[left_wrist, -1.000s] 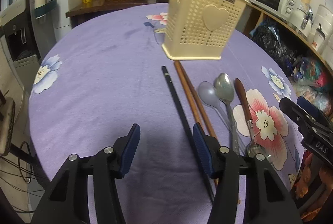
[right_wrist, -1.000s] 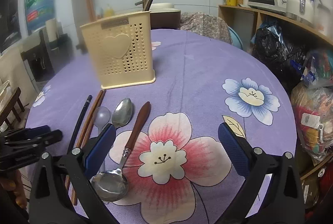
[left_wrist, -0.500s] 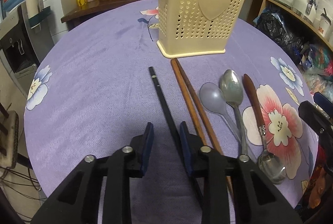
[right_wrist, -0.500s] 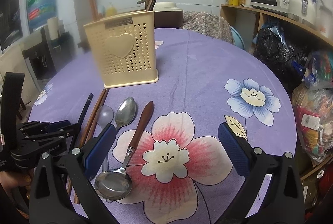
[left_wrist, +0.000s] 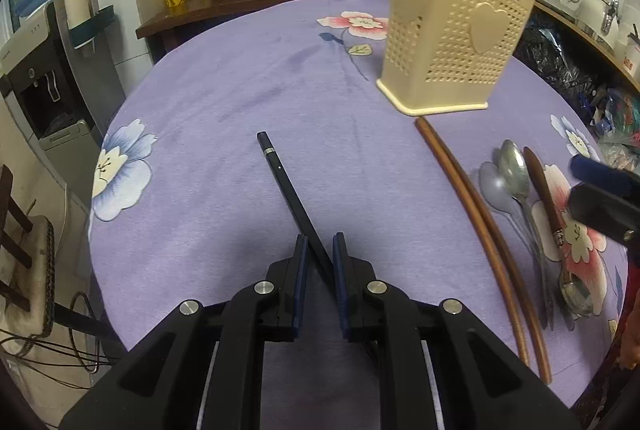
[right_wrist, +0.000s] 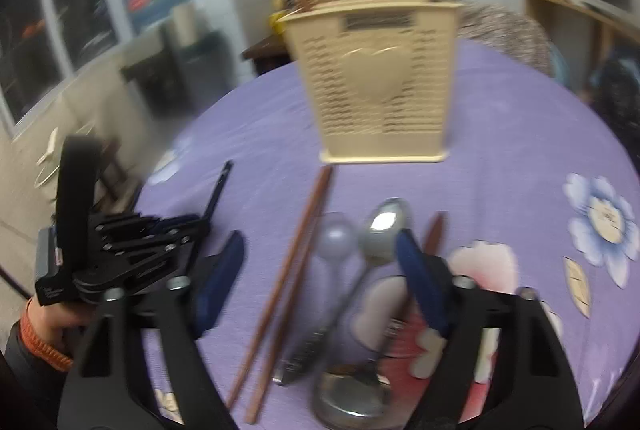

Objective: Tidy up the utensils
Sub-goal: 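Grasp a black chopstick with the left tool while the right approaches a brown chopstick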

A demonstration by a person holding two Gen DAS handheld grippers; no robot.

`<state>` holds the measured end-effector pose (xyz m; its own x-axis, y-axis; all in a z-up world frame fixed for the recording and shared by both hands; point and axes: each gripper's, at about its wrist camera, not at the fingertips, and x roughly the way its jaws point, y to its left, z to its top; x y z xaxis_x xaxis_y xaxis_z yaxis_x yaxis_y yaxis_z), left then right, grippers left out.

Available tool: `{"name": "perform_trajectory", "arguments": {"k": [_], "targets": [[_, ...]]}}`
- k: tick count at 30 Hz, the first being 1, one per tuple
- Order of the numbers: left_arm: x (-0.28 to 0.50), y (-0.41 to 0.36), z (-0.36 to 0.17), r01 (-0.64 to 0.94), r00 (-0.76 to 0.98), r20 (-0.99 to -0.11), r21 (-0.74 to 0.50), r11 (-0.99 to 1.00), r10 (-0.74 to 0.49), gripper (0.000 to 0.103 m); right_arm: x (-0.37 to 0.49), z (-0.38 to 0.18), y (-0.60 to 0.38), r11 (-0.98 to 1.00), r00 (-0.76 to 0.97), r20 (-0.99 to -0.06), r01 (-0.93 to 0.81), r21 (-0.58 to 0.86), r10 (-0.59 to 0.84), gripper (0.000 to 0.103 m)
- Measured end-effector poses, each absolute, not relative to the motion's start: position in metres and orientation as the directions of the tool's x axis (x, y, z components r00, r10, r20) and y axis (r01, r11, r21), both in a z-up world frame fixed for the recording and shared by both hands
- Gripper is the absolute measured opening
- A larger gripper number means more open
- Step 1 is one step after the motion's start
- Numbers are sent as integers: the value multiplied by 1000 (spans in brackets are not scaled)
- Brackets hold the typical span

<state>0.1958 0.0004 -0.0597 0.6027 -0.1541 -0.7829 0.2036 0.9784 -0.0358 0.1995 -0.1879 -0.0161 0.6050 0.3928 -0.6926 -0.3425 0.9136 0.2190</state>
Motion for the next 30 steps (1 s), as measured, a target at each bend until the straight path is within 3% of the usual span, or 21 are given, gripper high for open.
{"name": "perform_trajectory", "arguments": {"k": [6,19,30], "targets": [[199,18,-60,204,599,-782,-62,977,-174,14,211,-41,-152,897,491,-767,-362,252,413,26],[200,25,-59,194,596,-780,-90,977,-190,14,216,-60,-154,934,474,-815,-286,213,332,25],[204,32,-60,184,581,-784,-136,973,-219,14,281,-57,-129,953,468,-851,-281,115,241,25]]}}
